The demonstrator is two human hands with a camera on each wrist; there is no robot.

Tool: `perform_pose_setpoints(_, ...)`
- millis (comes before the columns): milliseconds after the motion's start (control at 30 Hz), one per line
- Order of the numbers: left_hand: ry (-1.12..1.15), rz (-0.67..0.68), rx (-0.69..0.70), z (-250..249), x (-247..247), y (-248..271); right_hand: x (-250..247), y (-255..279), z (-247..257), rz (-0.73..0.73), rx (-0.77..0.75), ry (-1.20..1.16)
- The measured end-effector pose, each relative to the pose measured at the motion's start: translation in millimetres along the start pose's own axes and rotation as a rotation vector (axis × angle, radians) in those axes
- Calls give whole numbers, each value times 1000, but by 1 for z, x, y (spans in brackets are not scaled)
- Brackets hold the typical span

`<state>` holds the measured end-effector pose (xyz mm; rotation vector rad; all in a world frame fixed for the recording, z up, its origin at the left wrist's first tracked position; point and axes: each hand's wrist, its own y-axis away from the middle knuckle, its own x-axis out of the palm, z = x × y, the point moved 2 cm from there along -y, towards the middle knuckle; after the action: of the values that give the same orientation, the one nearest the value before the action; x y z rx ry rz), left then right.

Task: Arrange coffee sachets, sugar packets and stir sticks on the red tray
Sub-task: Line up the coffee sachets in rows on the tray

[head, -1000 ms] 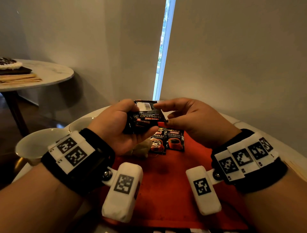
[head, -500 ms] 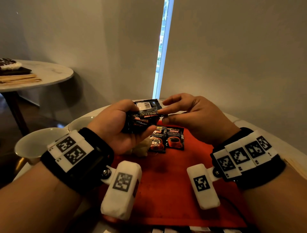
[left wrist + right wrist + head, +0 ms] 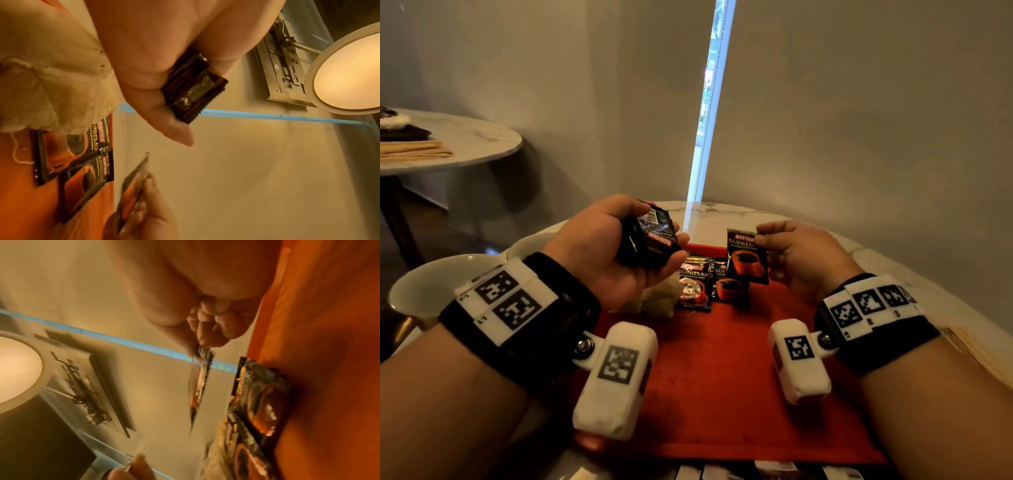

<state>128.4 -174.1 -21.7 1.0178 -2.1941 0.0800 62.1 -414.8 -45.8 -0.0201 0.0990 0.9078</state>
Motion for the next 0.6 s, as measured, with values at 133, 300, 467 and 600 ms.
perform_pose_setpoints(133, 8, -1, 21, -1, -1, 1, 0, 0, -17, 49, 118, 65)
perform_pose_setpoints(300, -7, 12, 16, 0, -1, 0, 5, 5, -18, 82, 139, 179)
perform_pose_setpoints(467, -15, 26, 24, 0, -1, 0, 6, 6, -18, 89, 137, 208)
perform_pose_setpoints(600, -13, 33, 17, 1, -2, -1, 6, 5, -18, 93, 137, 226)
